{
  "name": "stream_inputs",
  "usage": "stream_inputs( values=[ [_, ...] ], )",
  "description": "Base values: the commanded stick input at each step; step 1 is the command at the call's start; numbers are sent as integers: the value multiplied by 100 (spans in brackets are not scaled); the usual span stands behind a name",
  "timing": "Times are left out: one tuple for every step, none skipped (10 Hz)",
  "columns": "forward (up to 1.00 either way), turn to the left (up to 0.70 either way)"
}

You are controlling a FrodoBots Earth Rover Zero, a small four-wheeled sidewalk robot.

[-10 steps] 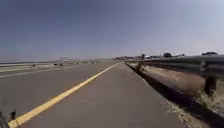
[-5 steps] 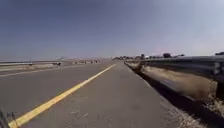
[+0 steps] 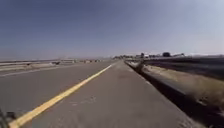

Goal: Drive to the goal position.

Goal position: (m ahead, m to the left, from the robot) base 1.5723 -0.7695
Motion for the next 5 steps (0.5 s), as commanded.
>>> stream_inputs(
  values=[
    [50,0],
    [50,0],
    [50,0],
    [50,0],
    [50,0]
  ],
)
